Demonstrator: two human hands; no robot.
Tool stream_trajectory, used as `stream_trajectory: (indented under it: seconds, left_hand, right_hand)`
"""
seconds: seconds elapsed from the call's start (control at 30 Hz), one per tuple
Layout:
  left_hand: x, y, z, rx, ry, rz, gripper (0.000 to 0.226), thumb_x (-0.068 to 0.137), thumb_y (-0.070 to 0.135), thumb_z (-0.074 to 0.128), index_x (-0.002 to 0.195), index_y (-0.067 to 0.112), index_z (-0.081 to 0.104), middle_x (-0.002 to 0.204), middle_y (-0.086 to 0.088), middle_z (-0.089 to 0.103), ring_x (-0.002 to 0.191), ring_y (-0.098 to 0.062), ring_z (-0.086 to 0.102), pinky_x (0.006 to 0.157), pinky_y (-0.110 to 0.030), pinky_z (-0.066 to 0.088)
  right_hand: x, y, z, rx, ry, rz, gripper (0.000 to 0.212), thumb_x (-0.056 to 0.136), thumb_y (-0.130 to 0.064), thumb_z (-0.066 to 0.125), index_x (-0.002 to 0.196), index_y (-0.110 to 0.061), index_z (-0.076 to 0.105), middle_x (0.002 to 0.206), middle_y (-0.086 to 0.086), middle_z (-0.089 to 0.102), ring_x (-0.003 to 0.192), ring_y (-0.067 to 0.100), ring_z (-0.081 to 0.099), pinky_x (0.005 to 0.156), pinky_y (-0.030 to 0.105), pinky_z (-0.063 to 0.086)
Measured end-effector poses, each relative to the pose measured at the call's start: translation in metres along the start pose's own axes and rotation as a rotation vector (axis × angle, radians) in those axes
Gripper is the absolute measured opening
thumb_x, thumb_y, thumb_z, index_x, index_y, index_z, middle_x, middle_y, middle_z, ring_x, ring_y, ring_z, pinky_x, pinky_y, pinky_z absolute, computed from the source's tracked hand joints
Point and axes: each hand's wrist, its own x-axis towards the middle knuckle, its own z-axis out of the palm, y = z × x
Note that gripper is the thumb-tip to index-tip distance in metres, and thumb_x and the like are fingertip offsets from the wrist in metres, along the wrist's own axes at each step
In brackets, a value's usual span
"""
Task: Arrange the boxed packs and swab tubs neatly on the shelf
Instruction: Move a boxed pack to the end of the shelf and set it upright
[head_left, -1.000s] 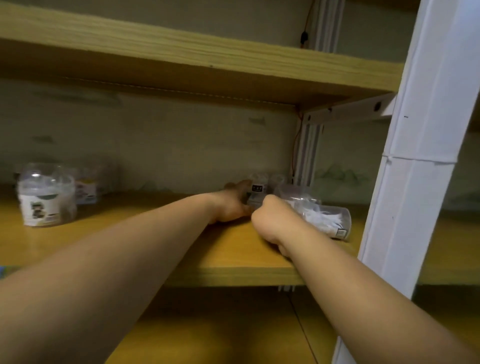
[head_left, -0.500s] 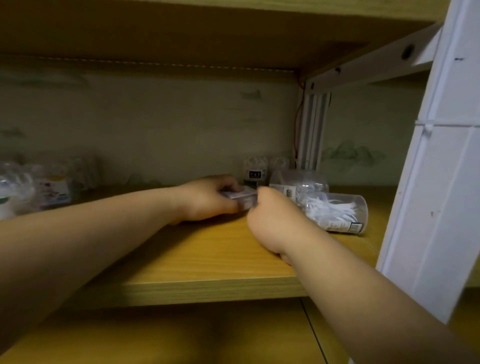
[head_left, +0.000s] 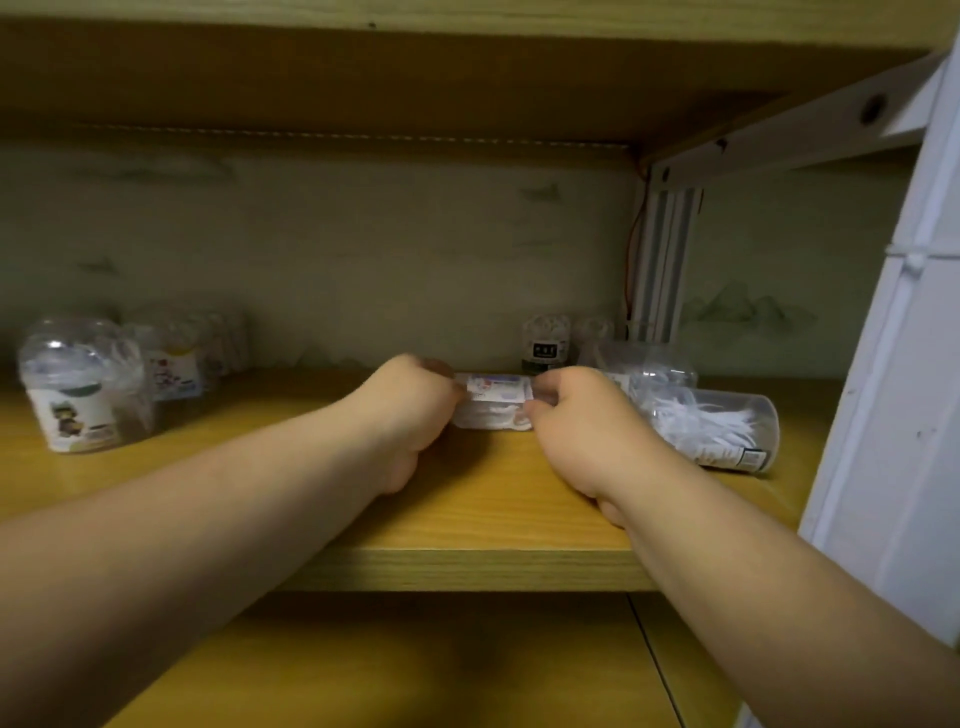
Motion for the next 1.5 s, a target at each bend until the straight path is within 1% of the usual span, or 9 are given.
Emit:
stream_trajectory:
  seconds: [0.17, 0.33, 0.47, 0.57, 0.77, 0.93, 1.1, 1.3, 1.5]
  left_hand:
    - [-0.013, 0.002, -0.006, -0.086, 0.076, 0.011, 0.037, 0.091, 0.004, 0.054, 0.120, 0.021, 0.069, 0.115, -0.009, 0.069, 0.106, -0.028, 0.065, 0.101, -0.044, 0.052]
    - [-0.034, 0.006, -0.026, -0.157, 0.106, 0.046, 0.036, 0.067, 0.012, 0.047, 0.089, 0.027, 0.072, 0.110, -0.005, 0.073, 0.108, -0.025, 0.067, 0.102, -0.041, 0.052]
    - [-0.060, 0.005, -0.056, -0.155, 0.064, 0.086, 0.042, 0.091, 0.002, 0.044, 0.121, 0.022, 0.067, 0.109, -0.001, 0.071, 0.107, -0.017, 0.065, 0.104, -0.036, 0.050]
    - [-0.074, -0.002, -0.094, -0.171, 0.024, 0.110, 0.045, 0.093, 0.003, 0.043, 0.127, 0.024, 0.064, 0.112, 0.000, 0.069, 0.111, -0.015, 0.063, 0.106, -0.035, 0.047]
    - [-0.095, -0.039, -0.191, -0.228, -0.038, 0.166, 0.058, 0.068, 0.024, 0.052, 0.125, 0.024, 0.066, 0.115, -0.003, 0.073, 0.113, -0.026, 0.066, 0.103, -0.045, 0.049]
    - [-0.107, -0.072, -0.269, -0.278, -0.133, 0.130, 0.055, 0.078, 0.022, 0.049, 0.132, 0.020, 0.060, 0.119, -0.006, 0.071, 0.113, -0.025, 0.066, 0.102, -0.040, 0.050]
    - [-0.104, -0.082, -0.306, -0.269, -0.170, 0.100, 0.047, 0.095, 0.013, 0.043, 0.138, 0.028, 0.054, 0.129, -0.001, 0.066, 0.118, -0.022, 0.062, 0.107, -0.042, 0.048]
    - [-0.109, -0.082, -0.327, -0.250, -0.182, 0.084, 0.055, 0.089, 0.019, 0.047, 0.143, 0.029, 0.053, 0.137, -0.002, 0.062, 0.123, -0.023, 0.059, 0.109, -0.043, 0.045]
    - [-0.113, -0.081, -0.346, -0.234, -0.157, 0.110, 0.043, 0.092, 0.015, 0.056, 0.135, 0.022, 0.059, 0.123, -0.002, 0.069, 0.112, -0.015, 0.066, 0.104, -0.037, 0.051]
  right_hand:
    - [-0.001, 0.005, 0.003, 0.218, 0.018, -0.060, 0.038, 0.101, -0.013, 0.051, 0.138, -0.017, 0.057, 0.122, -0.004, 0.065, 0.093, 0.015, 0.063, 0.090, 0.037, 0.053]
    - [-0.010, -0.005, 0.012, 0.448, 0.000, -0.009, 0.036, 0.099, -0.005, 0.049, 0.133, -0.014, 0.059, 0.111, -0.009, 0.068, 0.110, 0.015, 0.064, 0.102, 0.038, 0.050]
    - [-0.033, -0.032, 0.026, 0.763, -0.043, 0.101, 0.020, 0.105, -0.014, 0.046, 0.114, -0.013, 0.063, 0.107, 0.005, 0.071, 0.105, 0.019, 0.067, 0.104, 0.040, 0.050]
    - [-0.055, -0.059, 0.042, 1.008, -0.055, 0.142, 0.039, 0.106, -0.027, 0.042, 0.134, -0.004, 0.053, 0.118, 0.011, 0.070, 0.111, 0.022, 0.067, 0.106, 0.044, 0.049]
    - [-0.105, -0.122, 0.101, 0.889, 0.034, 0.047, 0.048, 0.105, -0.043, 0.035, 0.128, -0.010, 0.063, 0.115, 0.003, 0.074, 0.113, 0.016, 0.065, 0.107, 0.040, 0.046]
    - [-0.141, -0.177, 0.168, 0.800, 0.081, 0.049, 0.049, 0.106, -0.046, 0.032, 0.123, -0.013, 0.064, 0.112, 0.001, 0.074, 0.110, 0.013, 0.067, 0.101, 0.034, 0.049]
    - [-0.155, -0.197, 0.196, 0.768, 0.101, 0.050, 0.046, 0.107, -0.044, 0.031, 0.126, -0.016, 0.063, 0.117, 0.001, 0.072, 0.111, 0.015, 0.066, 0.107, 0.041, 0.047]
    - [-0.161, -0.206, 0.203, 0.778, 0.025, 0.054, 0.040, 0.106, -0.044, 0.034, 0.125, -0.022, 0.061, 0.124, 0.000, 0.069, 0.117, 0.016, 0.062, 0.112, 0.045, 0.042]
    - [-0.157, -0.208, 0.210, 0.848, -0.037, 0.017, 0.044, 0.107, -0.042, 0.031, 0.131, -0.017, 0.058, 0.123, 0.000, 0.068, 0.120, 0.017, 0.060, 0.113, 0.045, 0.042]
